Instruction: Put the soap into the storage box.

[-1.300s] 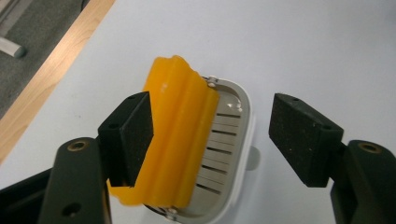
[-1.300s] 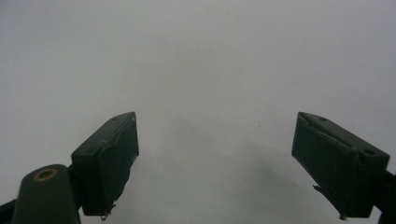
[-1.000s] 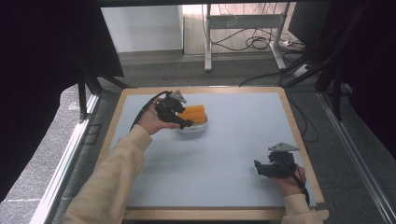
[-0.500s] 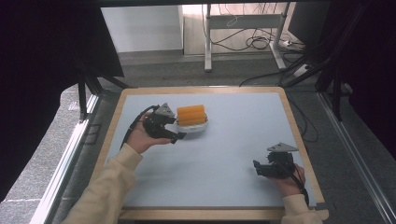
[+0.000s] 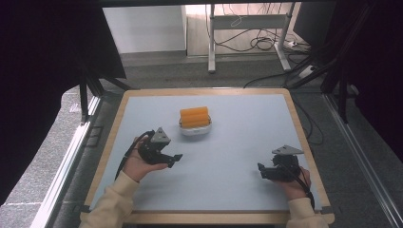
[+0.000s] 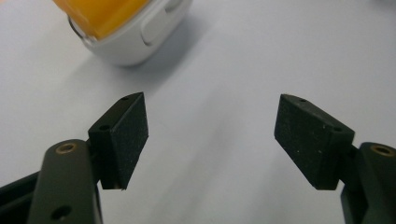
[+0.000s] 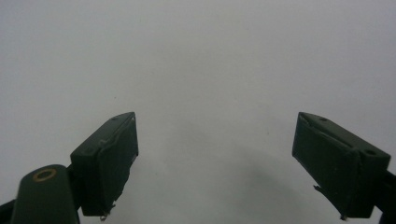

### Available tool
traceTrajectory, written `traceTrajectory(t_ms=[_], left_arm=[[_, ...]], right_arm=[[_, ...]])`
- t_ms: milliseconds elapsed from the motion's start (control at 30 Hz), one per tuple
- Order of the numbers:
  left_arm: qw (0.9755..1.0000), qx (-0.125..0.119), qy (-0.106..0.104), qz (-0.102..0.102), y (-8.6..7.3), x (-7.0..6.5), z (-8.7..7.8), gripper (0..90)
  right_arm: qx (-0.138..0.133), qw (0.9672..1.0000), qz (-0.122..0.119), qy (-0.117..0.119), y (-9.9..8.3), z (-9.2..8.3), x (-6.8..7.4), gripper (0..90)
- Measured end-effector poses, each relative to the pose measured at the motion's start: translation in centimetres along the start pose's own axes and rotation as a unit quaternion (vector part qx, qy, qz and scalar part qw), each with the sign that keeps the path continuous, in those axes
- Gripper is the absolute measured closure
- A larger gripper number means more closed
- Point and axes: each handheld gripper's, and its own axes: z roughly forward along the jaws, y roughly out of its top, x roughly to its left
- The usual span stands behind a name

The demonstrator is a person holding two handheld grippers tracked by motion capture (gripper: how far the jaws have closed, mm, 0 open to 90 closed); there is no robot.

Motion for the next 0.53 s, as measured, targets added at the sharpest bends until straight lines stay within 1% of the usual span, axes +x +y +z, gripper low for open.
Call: traceTrajectory(t_ms=[33, 67, 100, 133, 167, 200, 300, 433, 533], left_arm=[[1.0000, 0.000, 0.000, 0.000, 0.0, 0.0, 0.0, 25.5], [1.0000, 0.001, -0.006, -0.007, -0.7, -0.1, 0.2, 25.6], [1.0000, 0.001, -0.006, -0.007, -0.7, -0.1, 0.2, 25.6], [0.9999, 0.013, -0.004, -0.004, -1.1, -0.1, 0.3, 25.6], [0.9999, 0.013, -0.004, -0.004, -1.1, -0.1, 0.3, 25.7], [0.9998, 0.008, -0.009, -0.015, -1.4, 0.0, 0.3, 25.9], [0.9998, 0.011, -0.005, -0.017, -1.7, 0.0, 0.3, 25.9], [0.9996, 0.004, -0.003, -0.027, -1.8, 0.2, 0.1, 25.9], [0.9996, 0.000, -0.003, -0.027, -1.7, 0.4, -0.1, 25.8]], right_arm=[[0.000, 1.0000, -0.001, 0.001, 0.0, 0.0, 0.0, 14.7], [-0.001, 1.0000, -0.001, 0.001, 0.0, 0.0, 0.0, 14.7], [-0.001, 1.0000, -0.001, 0.001, 0.0, 0.0, 0.0, 14.7], [-0.001, 1.0000, -0.002, 0.001, 0.0, 0.0, 0.1, 14.7], [-0.001, 1.0000, -0.002, 0.001, 0.0, 0.0, 0.1, 14.7], [-0.008, 1.0000, -0.004, -0.004, 0.1, -0.1, 0.1, 14.7], [-0.019, 0.9998, -0.004, -0.005, 0.2, -0.3, 0.1, 14.7], [-0.027, 0.9996, -0.004, -0.004, 0.2, -0.5, 0.1, 14.7], [-0.038, 0.9993, -0.004, -0.001, 0.4, -0.5, 0.2, 14.7]])
